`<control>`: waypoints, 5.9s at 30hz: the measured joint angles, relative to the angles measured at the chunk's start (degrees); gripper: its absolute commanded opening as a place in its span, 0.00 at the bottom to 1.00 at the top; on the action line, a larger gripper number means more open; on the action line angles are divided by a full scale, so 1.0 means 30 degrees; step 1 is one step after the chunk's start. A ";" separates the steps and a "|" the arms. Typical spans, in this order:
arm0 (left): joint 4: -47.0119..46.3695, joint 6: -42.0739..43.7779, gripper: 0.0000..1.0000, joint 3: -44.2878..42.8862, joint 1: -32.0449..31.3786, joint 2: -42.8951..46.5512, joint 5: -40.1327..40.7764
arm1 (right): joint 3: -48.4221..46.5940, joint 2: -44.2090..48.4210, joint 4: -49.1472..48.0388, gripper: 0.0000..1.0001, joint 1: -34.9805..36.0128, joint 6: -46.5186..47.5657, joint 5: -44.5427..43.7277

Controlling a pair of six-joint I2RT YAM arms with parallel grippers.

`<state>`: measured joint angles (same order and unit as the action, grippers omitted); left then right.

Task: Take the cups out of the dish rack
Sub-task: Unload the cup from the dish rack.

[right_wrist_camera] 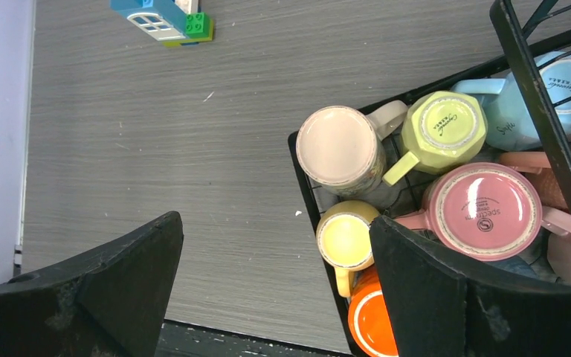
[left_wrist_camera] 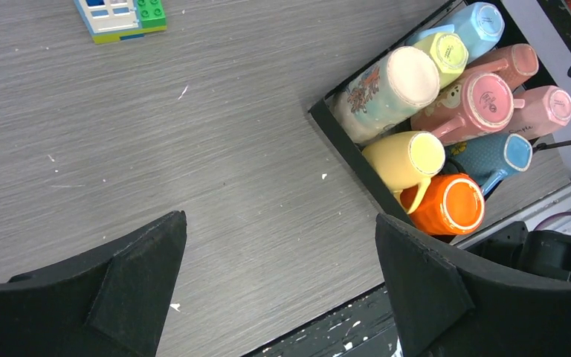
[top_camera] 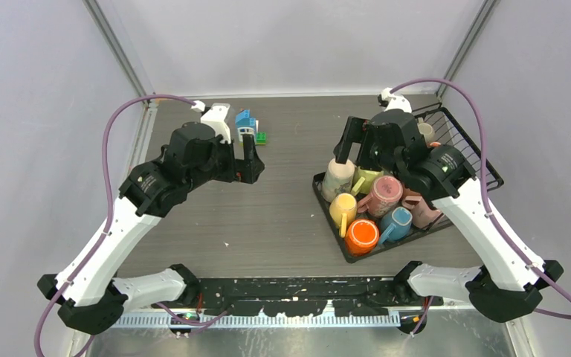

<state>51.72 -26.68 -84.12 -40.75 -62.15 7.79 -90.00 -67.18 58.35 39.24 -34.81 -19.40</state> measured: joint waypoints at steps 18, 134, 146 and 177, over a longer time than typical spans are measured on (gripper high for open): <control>0.0284 0.0051 1.00 0.0219 0.0000 0.0015 0.0539 | -0.0109 -0.1501 0.0758 1.00 0.0000 -0.0022 -0.0036; -1.4593 -1.1366 0.90 1.0899 0.2288 -0.2244 -0.6156 | -0.1464 -0.5938 0.0335 0.05 -0.1902 0.0408 0.1960; -2.4953 -1.7952 0.84 1.4032 0.2951 -0.5544 -0.8692 | -0.1916 -0.5931 0.0255 0.05 -0.1865 -0.1151 0.3548; -3.6997 -2.5383 0.38 1.5307 0.3366 -0.5559 -0.8728 | 0.0546 -0.4561 -0.7249 0.04 -0.5719 -0.6710 1.3355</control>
<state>-59.27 -102.83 -38.20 -30.65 -78.83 -18.39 -88.36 -80.86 36.60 22.09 -54.94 20.67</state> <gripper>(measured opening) 0.433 0.840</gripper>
